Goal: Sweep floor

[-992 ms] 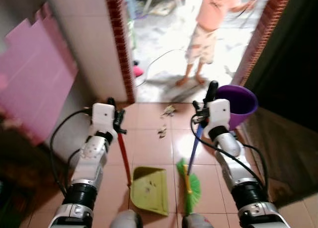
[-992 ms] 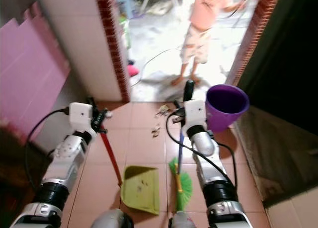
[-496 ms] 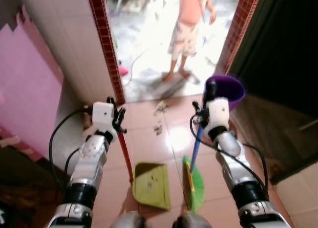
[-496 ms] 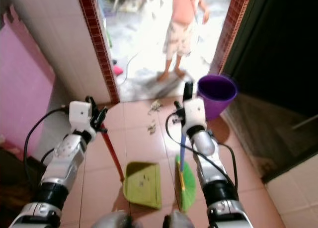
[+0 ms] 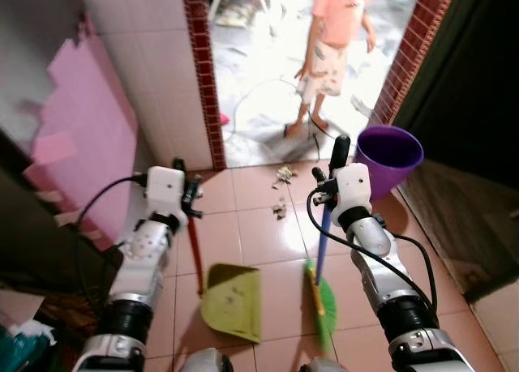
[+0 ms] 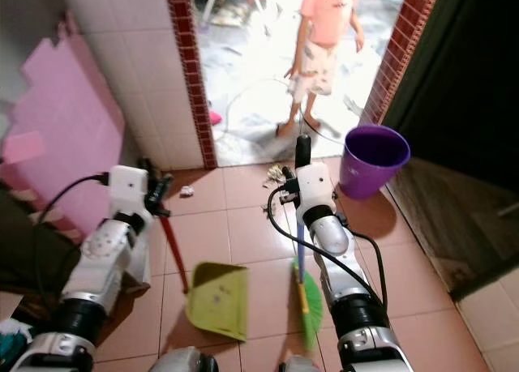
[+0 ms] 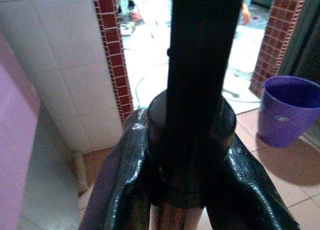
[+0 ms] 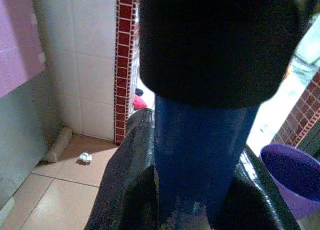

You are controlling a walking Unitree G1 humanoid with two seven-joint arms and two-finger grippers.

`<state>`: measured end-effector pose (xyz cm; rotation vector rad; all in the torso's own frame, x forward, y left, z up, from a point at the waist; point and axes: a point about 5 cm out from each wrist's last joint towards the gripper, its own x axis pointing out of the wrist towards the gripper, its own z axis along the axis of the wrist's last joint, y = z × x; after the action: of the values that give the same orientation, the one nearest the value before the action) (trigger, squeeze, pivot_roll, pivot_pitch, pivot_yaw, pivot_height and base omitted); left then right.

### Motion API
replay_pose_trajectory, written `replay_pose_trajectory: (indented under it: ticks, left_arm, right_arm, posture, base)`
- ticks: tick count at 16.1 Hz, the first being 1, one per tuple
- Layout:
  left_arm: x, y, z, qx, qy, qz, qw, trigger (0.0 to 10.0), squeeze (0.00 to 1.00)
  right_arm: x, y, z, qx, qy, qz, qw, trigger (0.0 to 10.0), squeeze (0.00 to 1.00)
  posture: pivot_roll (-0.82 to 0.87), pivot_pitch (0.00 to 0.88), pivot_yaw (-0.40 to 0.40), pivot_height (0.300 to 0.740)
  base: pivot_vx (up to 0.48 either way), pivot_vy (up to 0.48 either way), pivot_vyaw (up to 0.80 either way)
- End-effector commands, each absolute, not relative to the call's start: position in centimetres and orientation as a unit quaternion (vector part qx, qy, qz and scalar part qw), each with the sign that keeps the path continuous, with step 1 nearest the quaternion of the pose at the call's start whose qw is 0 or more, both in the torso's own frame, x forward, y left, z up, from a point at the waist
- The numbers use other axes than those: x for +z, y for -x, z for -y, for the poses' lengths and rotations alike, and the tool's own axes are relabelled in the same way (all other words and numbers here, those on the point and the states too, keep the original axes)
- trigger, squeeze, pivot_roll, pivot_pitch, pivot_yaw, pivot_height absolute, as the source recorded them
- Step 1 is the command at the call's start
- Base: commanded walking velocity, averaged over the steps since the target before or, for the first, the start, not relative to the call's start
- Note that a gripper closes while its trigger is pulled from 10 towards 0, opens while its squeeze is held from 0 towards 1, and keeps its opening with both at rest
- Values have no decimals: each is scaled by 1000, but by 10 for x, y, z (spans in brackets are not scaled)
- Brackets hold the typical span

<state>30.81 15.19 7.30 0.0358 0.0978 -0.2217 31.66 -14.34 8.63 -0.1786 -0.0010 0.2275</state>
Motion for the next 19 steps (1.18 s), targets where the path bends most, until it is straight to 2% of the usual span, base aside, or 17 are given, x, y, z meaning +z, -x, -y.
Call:
replay_pose_trajectory:
  ticks: [1, 8, 19]
  left_arm:
    - [85, -311, -149, -122, -8, -18, 992, 10000, 0]
    - [85, -310, -147, -129, -4, -20, 991, 10000, 0]
    - [84, -310, -144, -137, -1, -19, 990, 10000, 0]
  right_arm:
    - [95, -320, 144, 117, 95, 17, 988, 10000, 0]
    - [93, -316, 142, 126, 105, 19, 986, 10000, 0]
    - [94, -319, 142, 128, 109, 18, 986, 10000, 0]
  posture:
    - [-96, 0, 46, 740]
    - [-100, 0, 49, 740]
    - [-103, 0, 41, 740]
  base:
    - [244, 0, 0]
    - [369, 0, 0]
    - [469, 0, 0]
